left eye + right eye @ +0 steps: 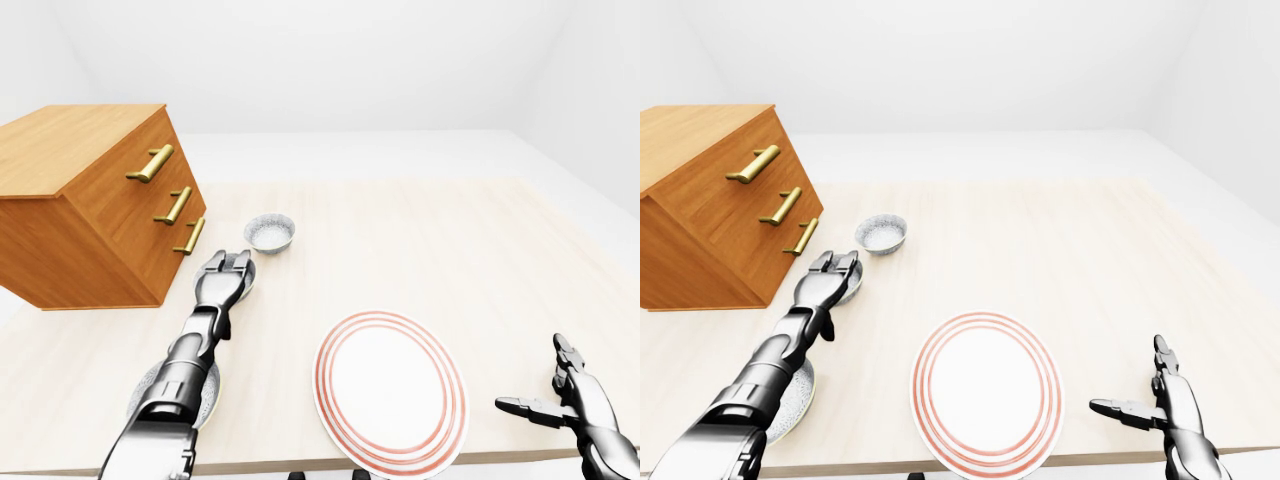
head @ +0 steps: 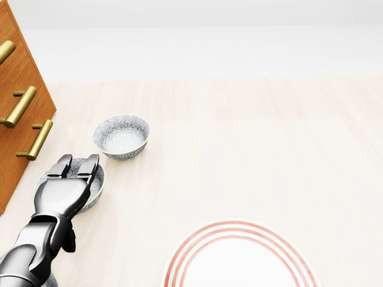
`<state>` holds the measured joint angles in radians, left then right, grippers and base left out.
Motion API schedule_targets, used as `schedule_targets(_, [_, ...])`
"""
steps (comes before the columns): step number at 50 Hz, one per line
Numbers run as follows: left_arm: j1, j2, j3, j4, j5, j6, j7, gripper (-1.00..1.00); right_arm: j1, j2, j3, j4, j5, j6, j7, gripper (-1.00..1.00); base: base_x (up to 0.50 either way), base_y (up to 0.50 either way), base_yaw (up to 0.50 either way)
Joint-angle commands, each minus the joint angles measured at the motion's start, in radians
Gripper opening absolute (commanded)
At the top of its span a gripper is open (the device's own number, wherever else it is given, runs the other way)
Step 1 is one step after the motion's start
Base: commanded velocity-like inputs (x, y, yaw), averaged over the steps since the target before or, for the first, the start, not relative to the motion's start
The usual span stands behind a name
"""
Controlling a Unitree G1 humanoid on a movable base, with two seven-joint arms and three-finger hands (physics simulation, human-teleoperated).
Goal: Put the bowl in the middle on the plate.
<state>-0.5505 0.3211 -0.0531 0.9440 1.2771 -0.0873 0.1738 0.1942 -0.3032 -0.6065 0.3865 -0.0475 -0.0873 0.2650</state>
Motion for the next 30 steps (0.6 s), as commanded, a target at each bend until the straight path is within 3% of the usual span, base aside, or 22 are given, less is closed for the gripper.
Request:
schedule_targets(1, [0.011, -0.004, -0.002, -0.021, -0.005, 0.000, -0.011, 1.00, 0.014, 0.012, 0.013, 0.062, -0.022, 0.000, 0.010, 1.00, 0.00, 0.00, 0.00])
schedule_targets(30, [0.002, 0.000, -0.005, -0.003, 0.006, 0.000, -0.007, 1.00, 0.019, 0.018, 0.009, 0.045, -0.021, 0.000, 0.018, 1.00, 0.00, 0.00, 0.00])
